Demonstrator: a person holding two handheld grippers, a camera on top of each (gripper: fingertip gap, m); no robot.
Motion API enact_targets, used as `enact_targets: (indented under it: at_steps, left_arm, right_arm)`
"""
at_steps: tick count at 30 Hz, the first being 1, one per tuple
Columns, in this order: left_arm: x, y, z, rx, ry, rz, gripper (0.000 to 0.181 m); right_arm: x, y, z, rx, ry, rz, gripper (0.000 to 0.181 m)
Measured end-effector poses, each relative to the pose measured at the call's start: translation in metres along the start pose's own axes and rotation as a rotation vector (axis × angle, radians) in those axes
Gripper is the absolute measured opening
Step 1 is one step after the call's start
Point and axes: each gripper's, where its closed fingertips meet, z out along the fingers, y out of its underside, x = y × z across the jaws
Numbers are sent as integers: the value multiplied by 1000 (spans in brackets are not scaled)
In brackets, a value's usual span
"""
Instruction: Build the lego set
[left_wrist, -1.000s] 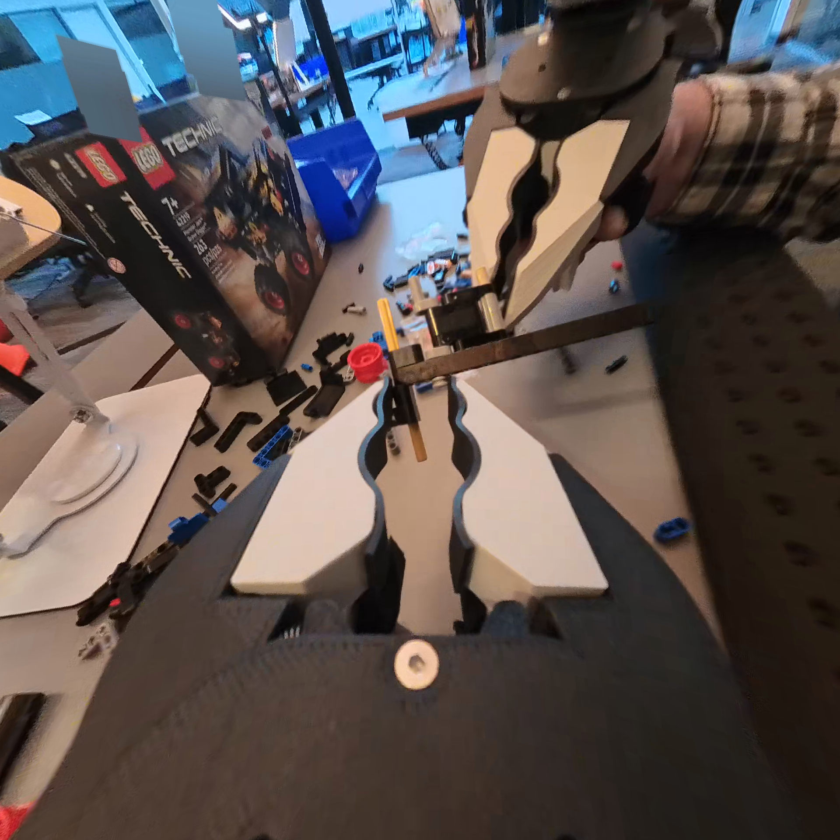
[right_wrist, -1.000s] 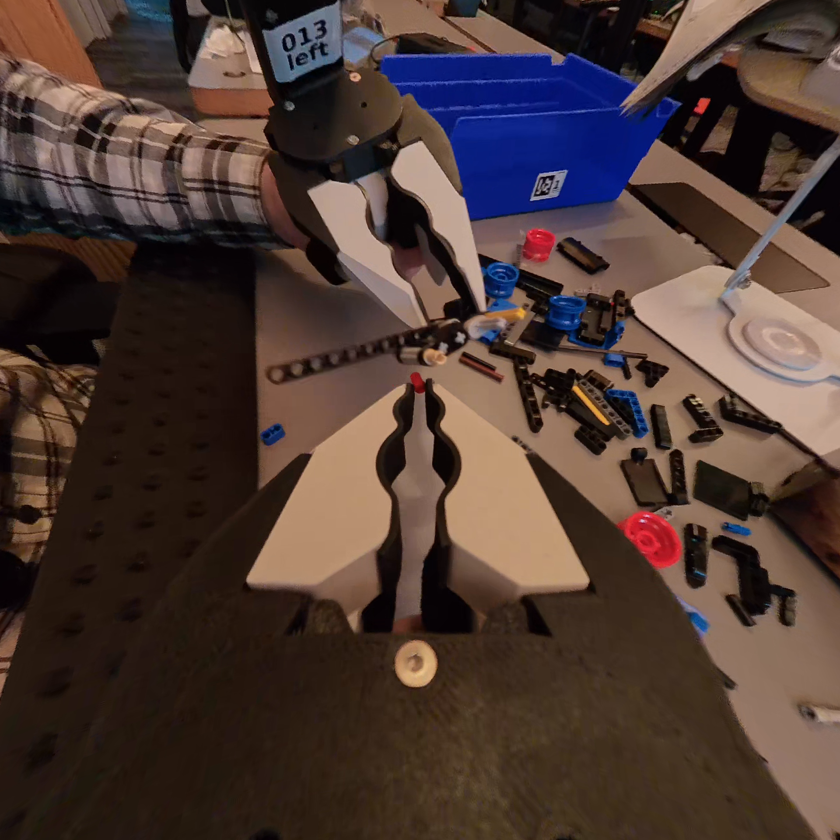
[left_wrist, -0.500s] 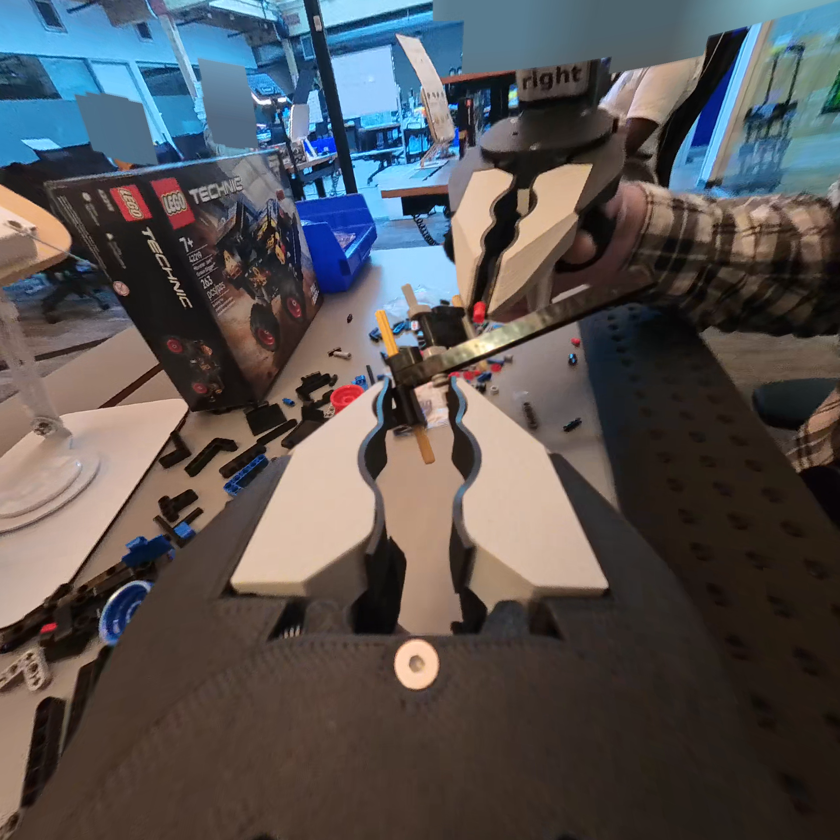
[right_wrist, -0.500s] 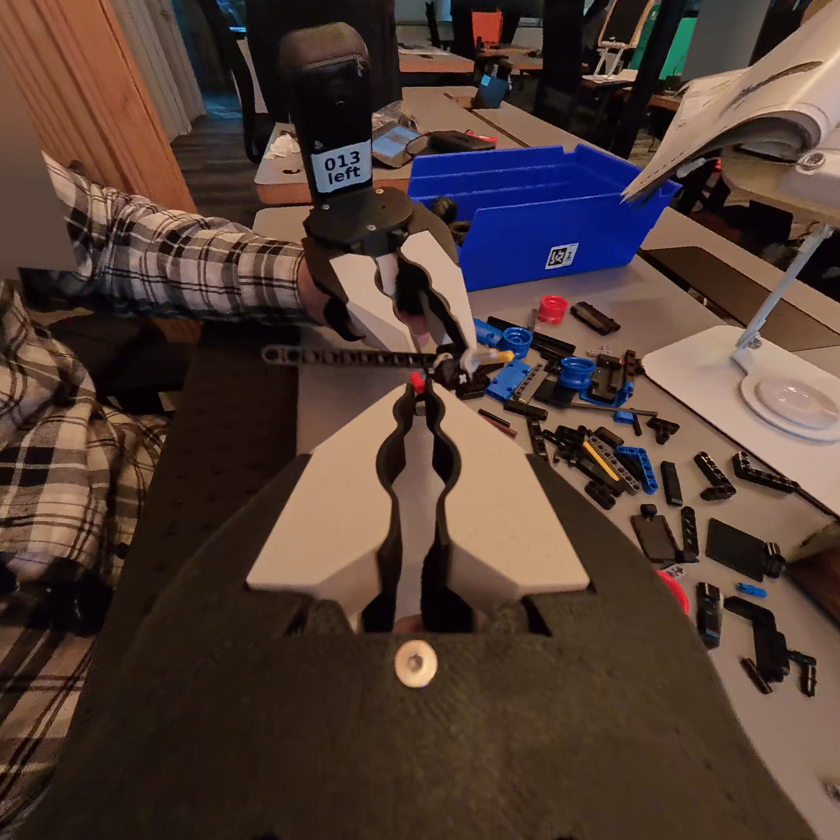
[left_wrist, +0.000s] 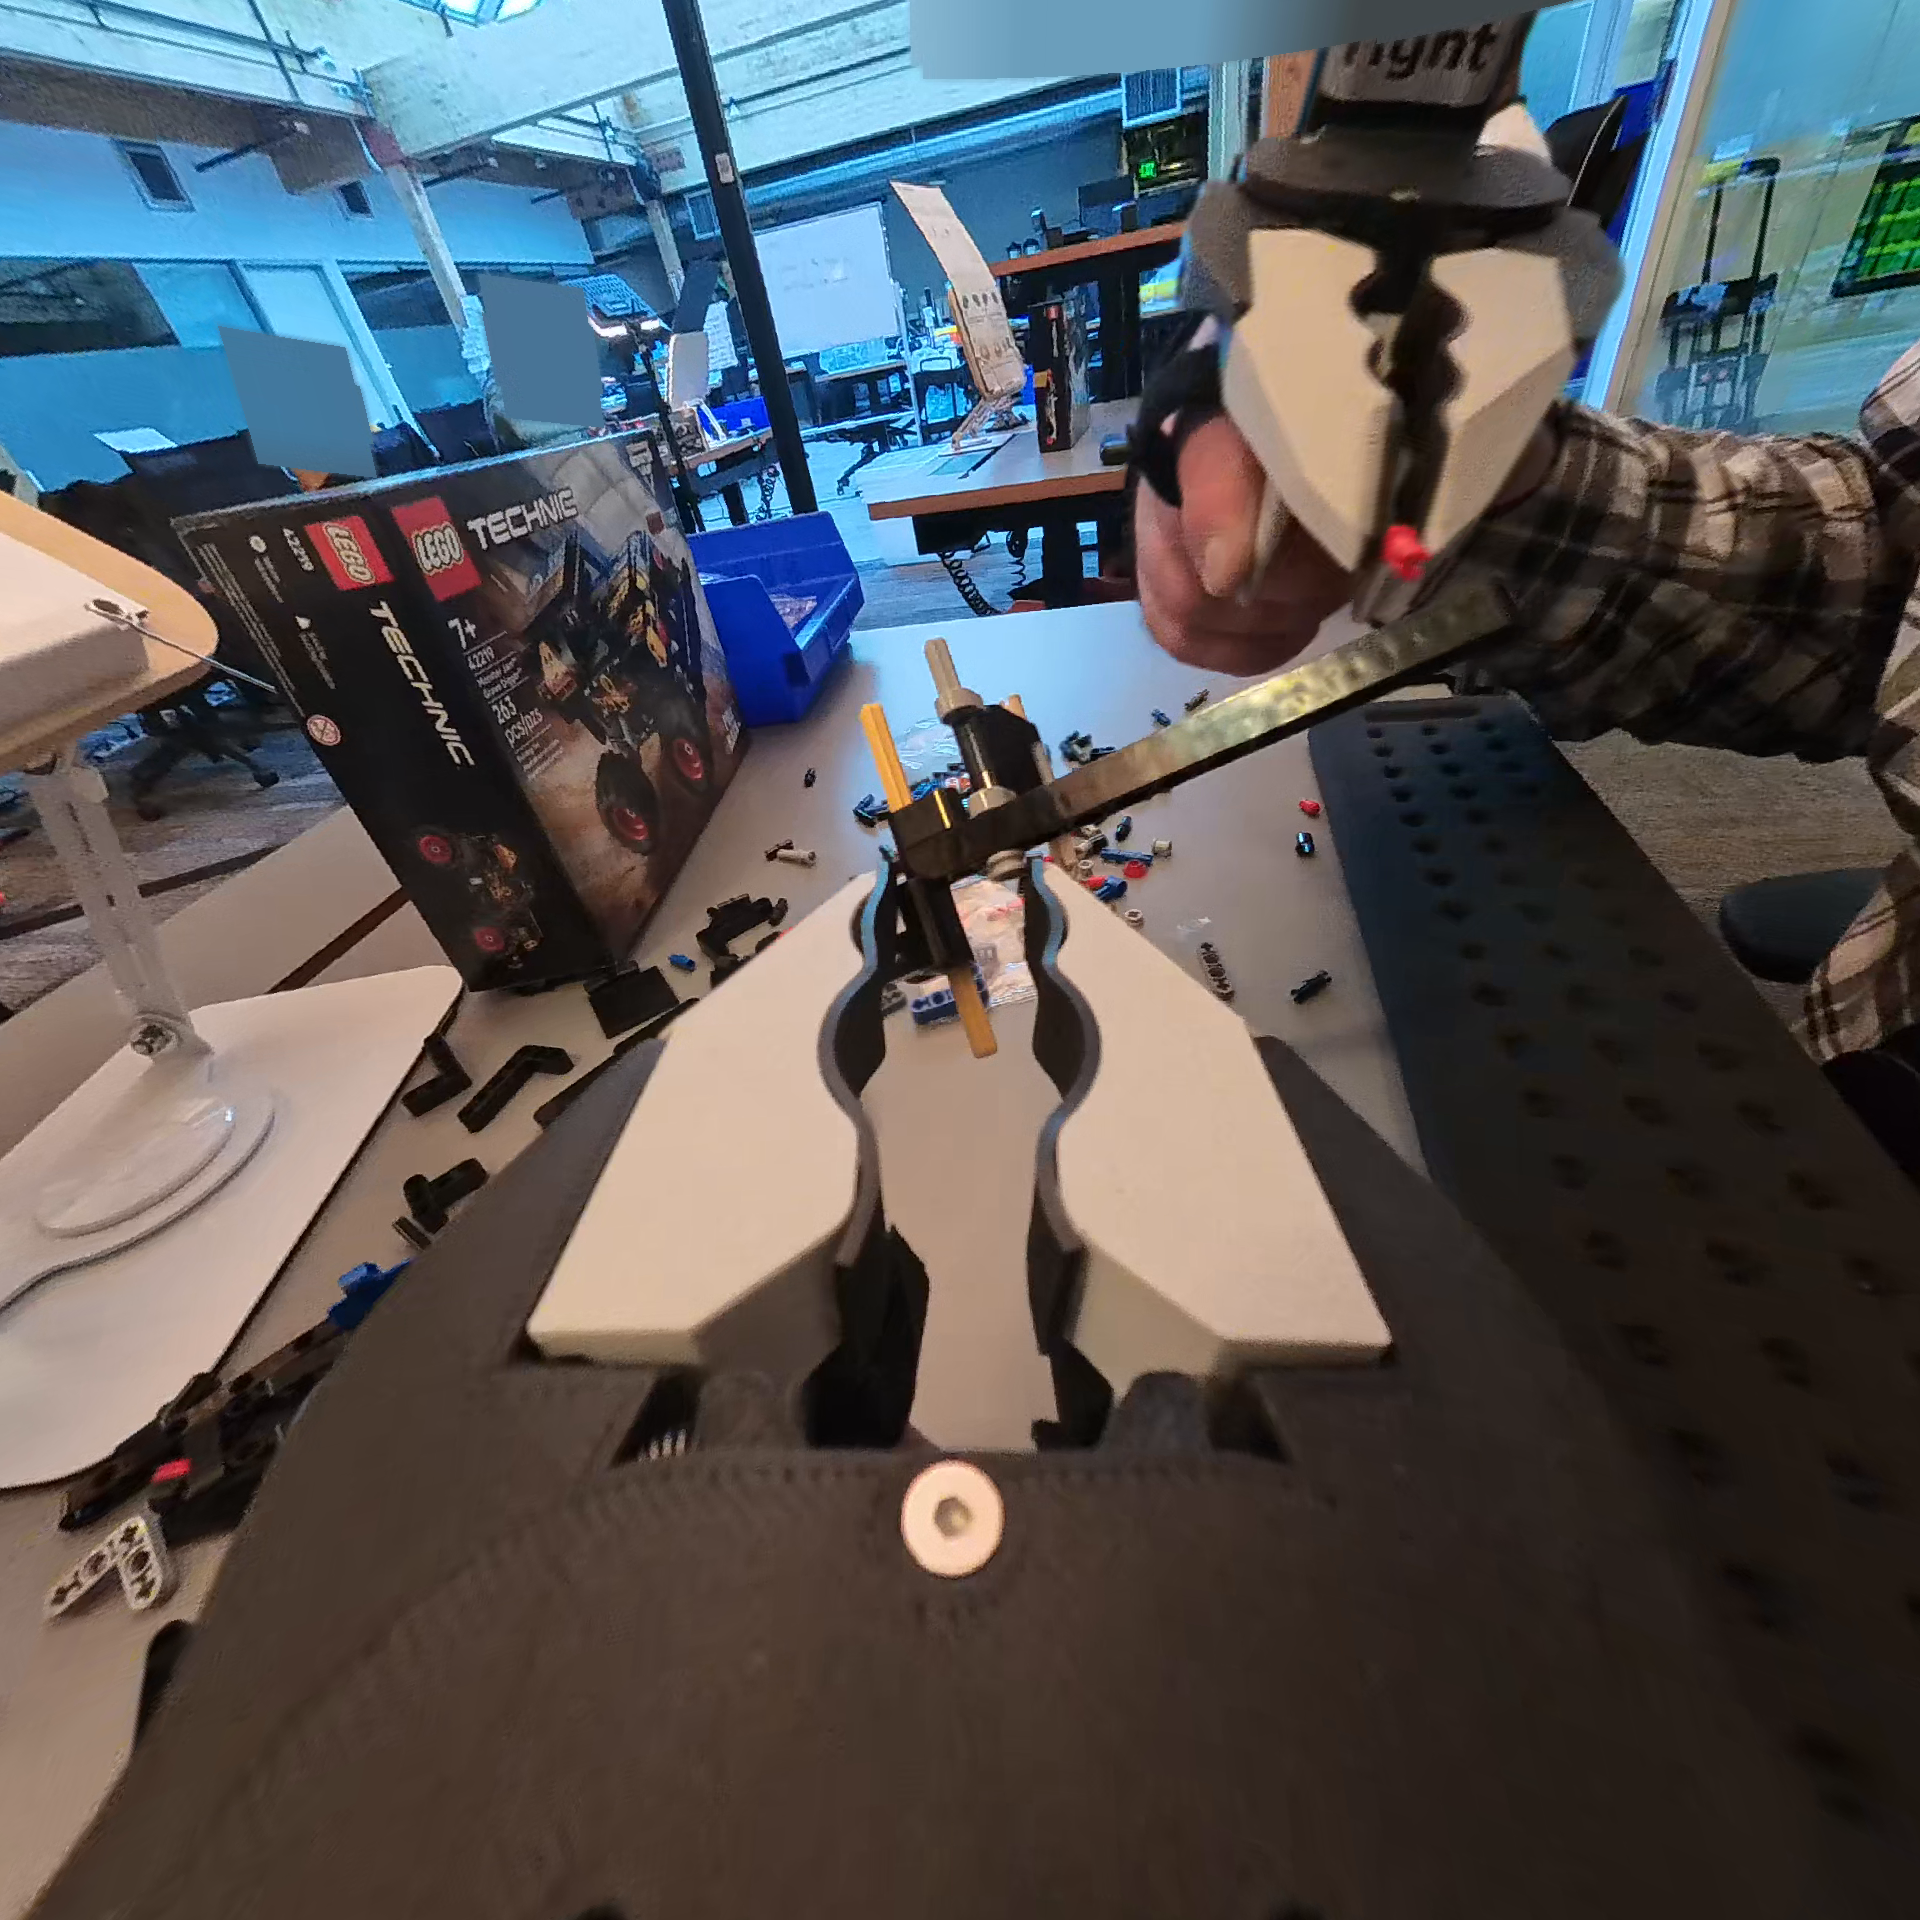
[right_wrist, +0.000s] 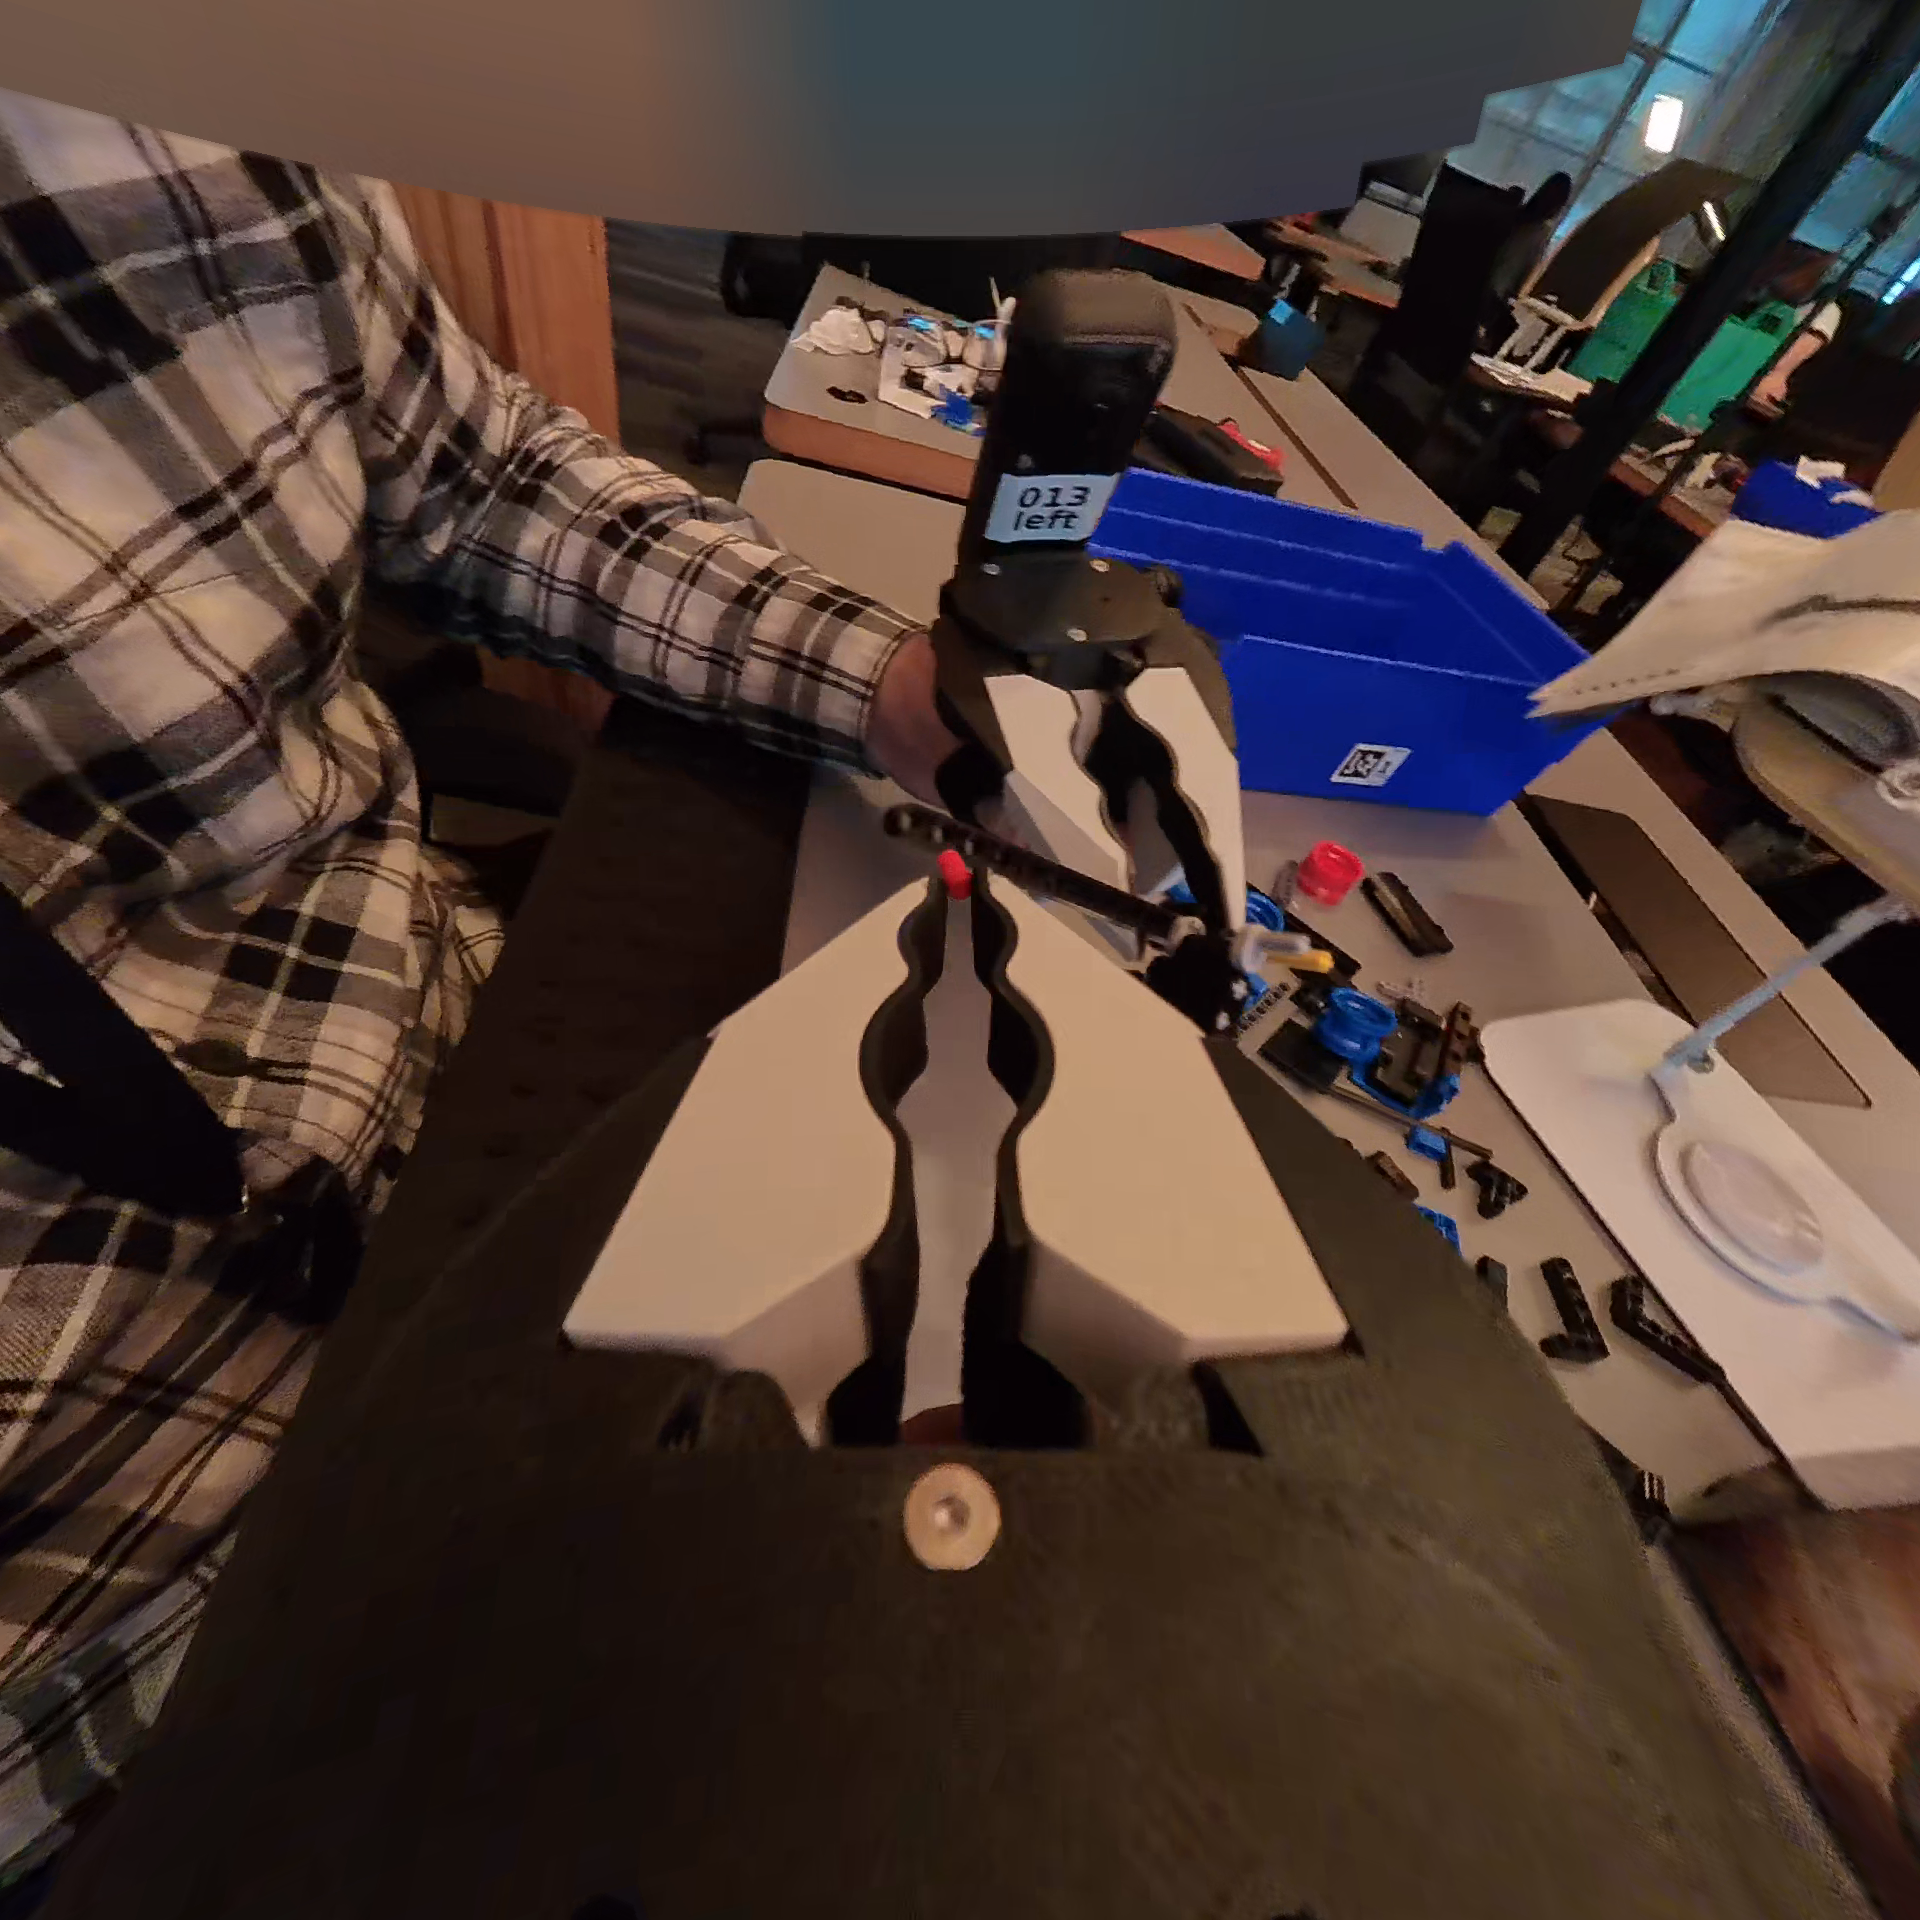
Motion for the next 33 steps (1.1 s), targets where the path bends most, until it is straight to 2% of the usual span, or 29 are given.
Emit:
enact_targets:
  at_steps: [6, 33]
  left_arm:
    - [0, 0, -1, -6, -5, 21, 22]
    - [4, -1, -1, -6, 6, 33, 23]
  right_arm:
    - [-9, -2, 8, -11, -10, -25, 4]
    - [5, 11, 17, -68, 36, -31, 4]
